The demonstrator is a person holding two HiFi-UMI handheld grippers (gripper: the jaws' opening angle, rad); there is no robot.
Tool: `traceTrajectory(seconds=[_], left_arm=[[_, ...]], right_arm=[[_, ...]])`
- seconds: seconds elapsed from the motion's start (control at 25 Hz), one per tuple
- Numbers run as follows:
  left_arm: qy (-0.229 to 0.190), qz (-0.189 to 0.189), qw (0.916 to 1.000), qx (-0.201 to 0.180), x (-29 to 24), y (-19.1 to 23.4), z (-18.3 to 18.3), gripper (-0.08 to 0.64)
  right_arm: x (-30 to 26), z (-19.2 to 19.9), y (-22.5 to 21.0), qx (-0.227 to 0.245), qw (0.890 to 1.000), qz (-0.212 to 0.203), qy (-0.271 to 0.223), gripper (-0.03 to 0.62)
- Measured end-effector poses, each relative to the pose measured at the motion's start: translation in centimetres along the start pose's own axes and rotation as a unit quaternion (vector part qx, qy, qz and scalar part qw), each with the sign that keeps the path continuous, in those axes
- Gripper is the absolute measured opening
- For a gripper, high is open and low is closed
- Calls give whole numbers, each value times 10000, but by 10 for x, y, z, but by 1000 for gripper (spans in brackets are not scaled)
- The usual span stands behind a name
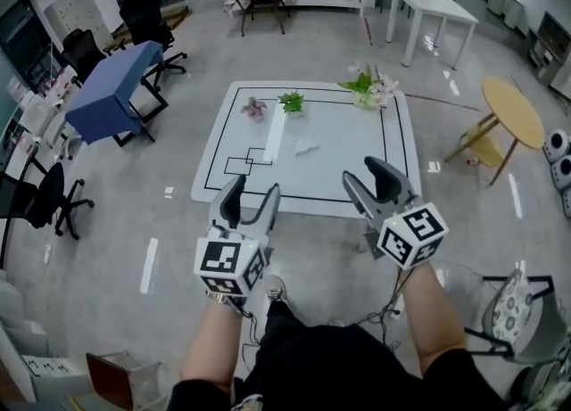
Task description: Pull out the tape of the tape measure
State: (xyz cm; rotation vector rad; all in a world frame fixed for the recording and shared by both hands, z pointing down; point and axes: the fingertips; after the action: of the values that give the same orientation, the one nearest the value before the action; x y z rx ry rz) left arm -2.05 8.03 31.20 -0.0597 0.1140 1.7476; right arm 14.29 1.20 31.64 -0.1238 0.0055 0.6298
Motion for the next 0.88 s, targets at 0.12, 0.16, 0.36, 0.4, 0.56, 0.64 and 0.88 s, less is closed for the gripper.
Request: traceTrajectory(seconds=[0.12, 0.16, 0.36, 0.4, 0.56, 0.64, 0.88], left_arm=[[28, 148, 9999, 10, -21, 26, 0, 250], [33, 190, 9998, 6, -28, 36, 0, 252], [101, 439, 9989, 85, -65, 86, 2, 256], [129, 507, 9986, 122, -73, 95, 4, 256], [201, 722, 9970, 199, -94, 125, 8, 256], [199, 813, 9963, 205, -102, 140, 7, 256], [211, 1083, 9936, 245, -125, 176, 7, 256]], right_arm=[[-29, 1, -5, -51, 9998, 161, 120, 213], [-39, 2, -8, -63, 9996, 212, 160, 216], [-89, 9, -22, -123, 9983, 480, 294, 221], [-98, 10, -24, -139, 9978, 552, 329, 221], [-127, 9, -29, -235, 9955, 818, 410, 219], [-141, 10, -29, -260, 9946, 912, 421, 219], [-180, 10, -30, -245, 9925, 1116, 425, 219]])
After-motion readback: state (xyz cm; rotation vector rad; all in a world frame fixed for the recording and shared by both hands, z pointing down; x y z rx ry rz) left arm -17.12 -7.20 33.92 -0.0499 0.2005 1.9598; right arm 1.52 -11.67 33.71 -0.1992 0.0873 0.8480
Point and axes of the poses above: the fingertips, and each gripper's own axes: x backward along the fingers, y to its left, z out of its underside, and after that the axes turned 2 degrees about y, right-handed
